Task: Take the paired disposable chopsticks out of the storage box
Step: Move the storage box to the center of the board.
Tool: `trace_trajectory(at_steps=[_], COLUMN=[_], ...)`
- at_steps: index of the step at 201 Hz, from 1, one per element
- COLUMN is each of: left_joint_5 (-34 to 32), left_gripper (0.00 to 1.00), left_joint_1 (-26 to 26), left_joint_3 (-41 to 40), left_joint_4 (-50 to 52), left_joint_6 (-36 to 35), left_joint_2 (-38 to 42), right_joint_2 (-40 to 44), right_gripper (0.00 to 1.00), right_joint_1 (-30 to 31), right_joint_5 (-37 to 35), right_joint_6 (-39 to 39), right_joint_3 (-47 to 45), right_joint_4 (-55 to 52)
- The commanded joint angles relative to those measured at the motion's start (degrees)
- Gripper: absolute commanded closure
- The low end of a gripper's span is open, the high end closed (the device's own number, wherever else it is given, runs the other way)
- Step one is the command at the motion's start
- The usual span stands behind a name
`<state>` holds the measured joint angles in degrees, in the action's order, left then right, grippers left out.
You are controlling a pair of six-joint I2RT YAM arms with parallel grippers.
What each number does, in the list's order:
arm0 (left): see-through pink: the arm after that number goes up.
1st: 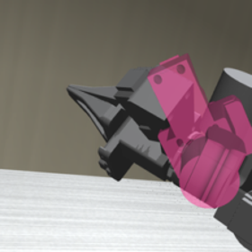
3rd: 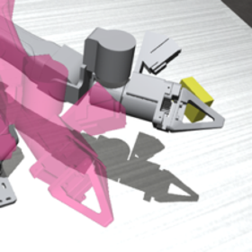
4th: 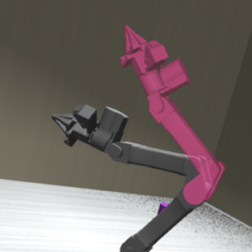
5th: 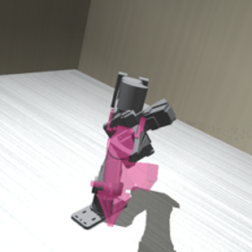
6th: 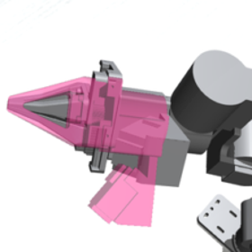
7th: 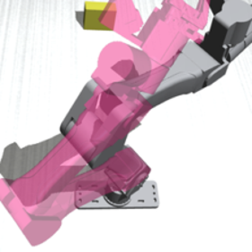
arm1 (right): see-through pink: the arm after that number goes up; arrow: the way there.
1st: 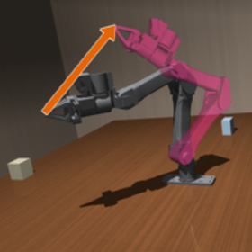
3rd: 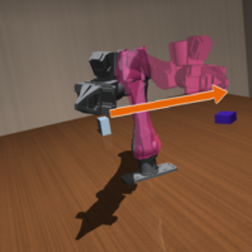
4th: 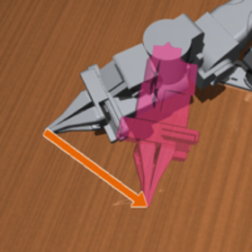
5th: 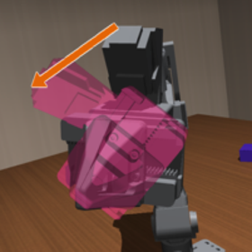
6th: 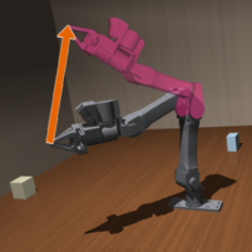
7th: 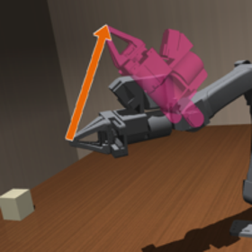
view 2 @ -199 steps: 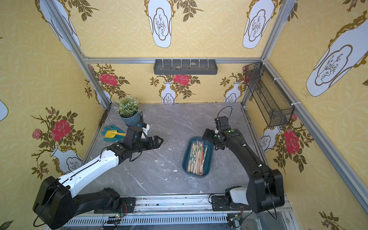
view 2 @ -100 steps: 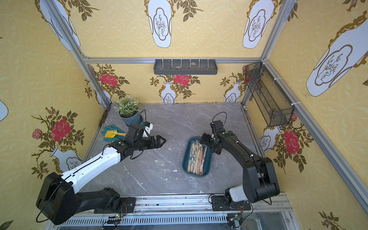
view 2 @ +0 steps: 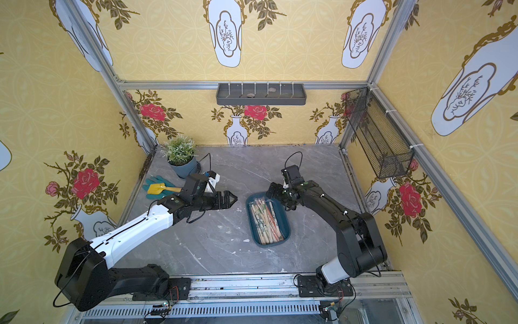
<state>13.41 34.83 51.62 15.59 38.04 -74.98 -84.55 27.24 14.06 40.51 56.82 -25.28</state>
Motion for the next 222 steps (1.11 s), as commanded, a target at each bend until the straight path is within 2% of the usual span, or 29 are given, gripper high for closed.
trace_trajectory(at_steps=[1,58,112,136,163,197,222], left_joint_5=[-2.64,-6.02,-7.41,-7.77,-8.38,-8.65,-8.41], left_gripper=[0.00,0.00,0.00,0.00,0.00,0.00,0.00], left_joint_1=[1.08,3.46,4.62,4.98,5.07,5.16,5.25], left_joint_3=[0.93,2.82,4.02,4.19,4.11,4.28,4.54], left_joint_4=[0.74,2.14,3.13,3.37,3.75,3.74,3.74], left_joint_6=[3.10,5.80,6.81,6.87,6.60,6.17,6.01], left_joint_2=[-0.50,-1.55,-2.15,-2.14,-1.76,-2.01,-2.46], right_joint_2=[3.51,12.76,10.42,10.55,13.40,16.38,17.11], right_gripper=[0.02,0.03,0.03,0.03,0.02,0.03,0.03], right_joint_1=[-0.01,4.36,16.32,17.67,13.97,3.99,-0.91], right_joint_5=[-2.02,-1.91,-4.47,-6.29,-8.60,-6.67,-4.84], right_joint_6=[1.20,7.01,11.91,12.10,9.37,4.61,2.68], right_joint_3=[-1.87,-10.70,-10.14,-8.57,-6.96,-9.64,-12.41], right_joint_4=[-1.87,-3.81,-1.97,-2.89,-6.76,-8.98,-8.51])
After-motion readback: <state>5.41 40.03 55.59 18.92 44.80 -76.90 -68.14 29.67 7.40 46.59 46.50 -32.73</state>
